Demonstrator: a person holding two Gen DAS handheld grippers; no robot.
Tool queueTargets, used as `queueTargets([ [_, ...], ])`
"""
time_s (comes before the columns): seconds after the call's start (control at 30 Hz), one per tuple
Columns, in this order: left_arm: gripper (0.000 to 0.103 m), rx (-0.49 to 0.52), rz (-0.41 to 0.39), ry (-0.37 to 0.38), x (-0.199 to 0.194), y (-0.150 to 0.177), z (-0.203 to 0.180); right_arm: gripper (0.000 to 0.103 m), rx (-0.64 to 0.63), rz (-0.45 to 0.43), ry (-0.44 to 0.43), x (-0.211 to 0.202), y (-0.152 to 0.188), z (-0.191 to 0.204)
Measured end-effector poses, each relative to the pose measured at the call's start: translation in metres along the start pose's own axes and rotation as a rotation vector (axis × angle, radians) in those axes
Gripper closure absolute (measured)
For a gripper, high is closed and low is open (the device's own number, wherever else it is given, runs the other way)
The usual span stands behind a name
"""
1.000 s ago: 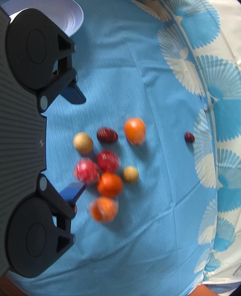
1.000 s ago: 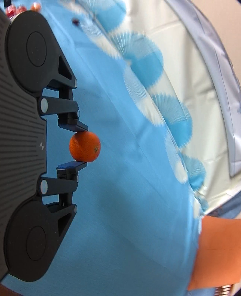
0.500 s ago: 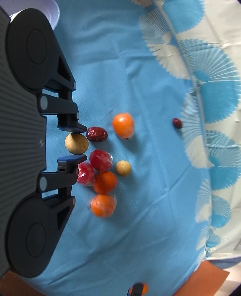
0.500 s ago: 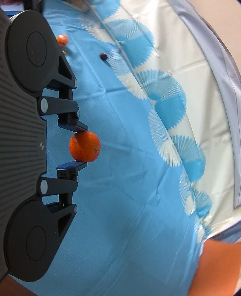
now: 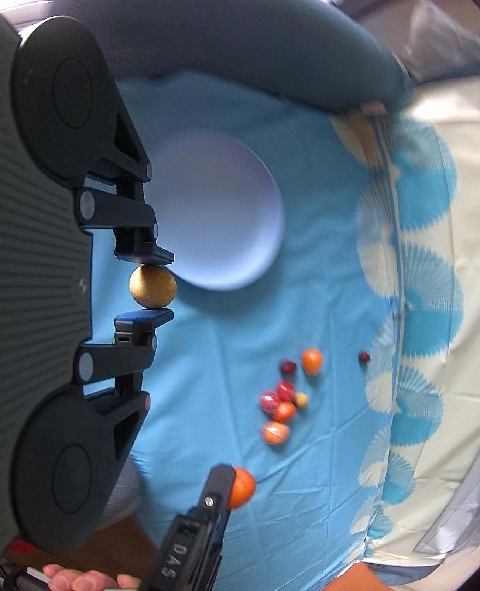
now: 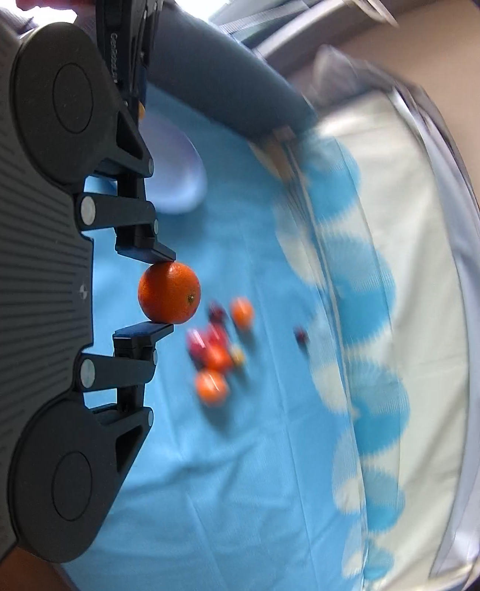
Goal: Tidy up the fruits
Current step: 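Carry both fruits over the blue plate and open both tools to drop them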
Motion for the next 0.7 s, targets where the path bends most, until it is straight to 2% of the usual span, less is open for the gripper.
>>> queueTargets([
  [0.13, 0.075, -0.054, -0.003, -0.004, -0.038, 0.046, 0.033, 0.068, -0.059, 0.036, -0.045, -0.027, 0.037, 0.060],
  [0.3, 0.075, -0.077, -0.050, -0.022, -0.074, 0.086, 0.061, 0.068, -0.125, 0.064, -0.065, -0.057, 0.081, 0.114],
  [0.5, 0.075, -0.138, -0.101, -0.023, -0.099, 0.105, 0.079, 0.068, -0.244, 0.043, -0.048, -0.085, 0.105, 0.150],
  [0.7, 0.075, -0.147, -0.126, -0.027, -0.103, 0.103, 0.079, 0.068, -0.285, 0.038, -0.035, -0.089, 0.108, 0.156],
])
Point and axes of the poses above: each gripper's, at about its wrist camera, not at the fingertips, and x roughly the way its jaws point, z to its left, y to its underside, the point moved 6 cm from there along x, roughly the way its jaws point, and after that the axes turned 4 degrees about x, right-handed, at the moved point
